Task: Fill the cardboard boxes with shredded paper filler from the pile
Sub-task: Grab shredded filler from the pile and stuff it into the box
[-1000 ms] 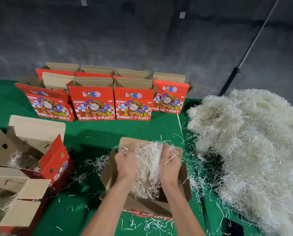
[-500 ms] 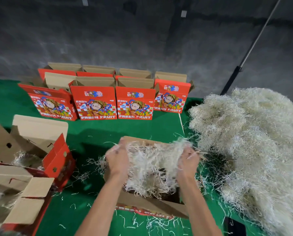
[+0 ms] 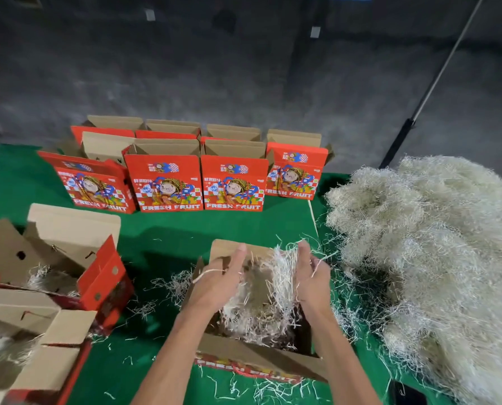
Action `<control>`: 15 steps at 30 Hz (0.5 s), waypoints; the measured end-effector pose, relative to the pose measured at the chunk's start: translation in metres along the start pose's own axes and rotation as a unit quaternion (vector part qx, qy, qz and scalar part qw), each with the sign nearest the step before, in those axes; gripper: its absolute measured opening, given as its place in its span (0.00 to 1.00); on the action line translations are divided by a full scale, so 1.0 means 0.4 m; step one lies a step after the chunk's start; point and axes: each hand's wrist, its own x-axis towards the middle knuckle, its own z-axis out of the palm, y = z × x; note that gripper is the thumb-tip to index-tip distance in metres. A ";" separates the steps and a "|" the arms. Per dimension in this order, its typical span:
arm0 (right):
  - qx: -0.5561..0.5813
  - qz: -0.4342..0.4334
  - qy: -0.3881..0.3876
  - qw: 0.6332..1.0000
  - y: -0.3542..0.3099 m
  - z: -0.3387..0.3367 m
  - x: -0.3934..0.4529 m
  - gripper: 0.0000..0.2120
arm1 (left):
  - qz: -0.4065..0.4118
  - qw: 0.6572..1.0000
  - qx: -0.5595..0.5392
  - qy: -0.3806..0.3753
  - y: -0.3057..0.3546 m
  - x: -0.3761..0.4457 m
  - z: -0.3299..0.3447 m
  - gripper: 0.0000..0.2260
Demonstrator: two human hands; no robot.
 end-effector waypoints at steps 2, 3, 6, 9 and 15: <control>0.010 0.005 0.001 1.000 -0.018 -0.006 -0.002 0.29 | 0.108 0.974 0.186 0.069 0.010 0.003 -0.036 0.29; 0.012 0.023 0.008 1.000 -0.017 -0.007 0.004 0.34 | 0.169 0.938 0.272 0.133 0.026 0.005 -0.054 0.21; -0.007 0.072 0.008 0.997 -0.013 -0.007 0.014 0.45 | 0.254 0.899 0.274 0.231 0.079 -0.001 -0.070 0.16; -0.011 0.013 0.002 1.000 -0.032 0.031 0.005 0.44 | 0.163 0.984 0.029 0.060 0.121 -0.020 -0.005 0.26; -0.030 -0.044 0.013 0.998 -0.047 0.099 0.006 0.28 | 0.112 0.973 -0.200 0.041 0.119 -0.013 0.120 0.27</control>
